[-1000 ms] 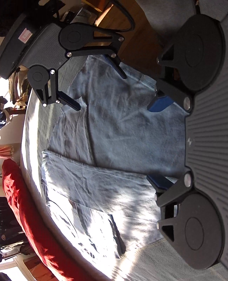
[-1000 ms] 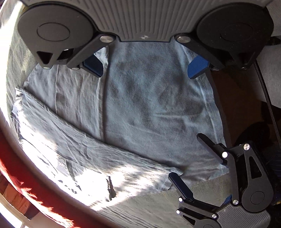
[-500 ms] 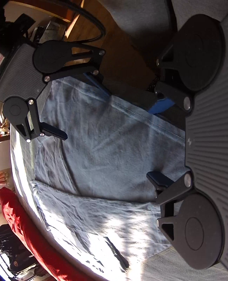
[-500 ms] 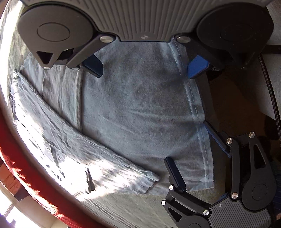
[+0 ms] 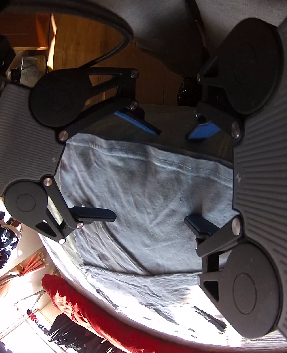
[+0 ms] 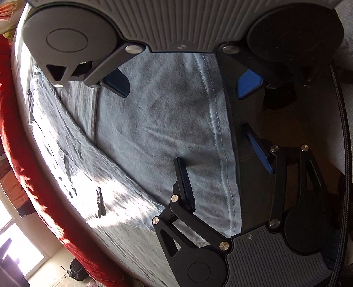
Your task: Fold clothes
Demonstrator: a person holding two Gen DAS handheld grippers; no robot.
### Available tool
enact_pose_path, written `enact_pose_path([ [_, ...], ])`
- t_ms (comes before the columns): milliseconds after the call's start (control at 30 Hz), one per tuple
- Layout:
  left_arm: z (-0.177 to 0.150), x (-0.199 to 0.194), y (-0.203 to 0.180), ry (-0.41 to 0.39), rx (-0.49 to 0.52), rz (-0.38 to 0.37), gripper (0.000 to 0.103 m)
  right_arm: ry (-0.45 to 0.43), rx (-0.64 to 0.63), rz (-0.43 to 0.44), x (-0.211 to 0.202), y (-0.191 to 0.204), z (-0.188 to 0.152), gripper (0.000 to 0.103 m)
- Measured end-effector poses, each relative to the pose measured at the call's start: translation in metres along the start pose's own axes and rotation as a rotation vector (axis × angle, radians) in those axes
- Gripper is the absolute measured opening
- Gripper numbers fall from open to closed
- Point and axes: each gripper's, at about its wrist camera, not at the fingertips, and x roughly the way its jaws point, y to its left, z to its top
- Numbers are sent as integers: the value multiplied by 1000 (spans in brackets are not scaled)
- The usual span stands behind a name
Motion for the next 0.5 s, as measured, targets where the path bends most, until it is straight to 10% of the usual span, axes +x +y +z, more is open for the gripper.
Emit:
enact_pose_path([
  [500, 11, -25, 27, -35, -91, 105, 74, -95, -71, -153, 0, 13, 7, 103],
])
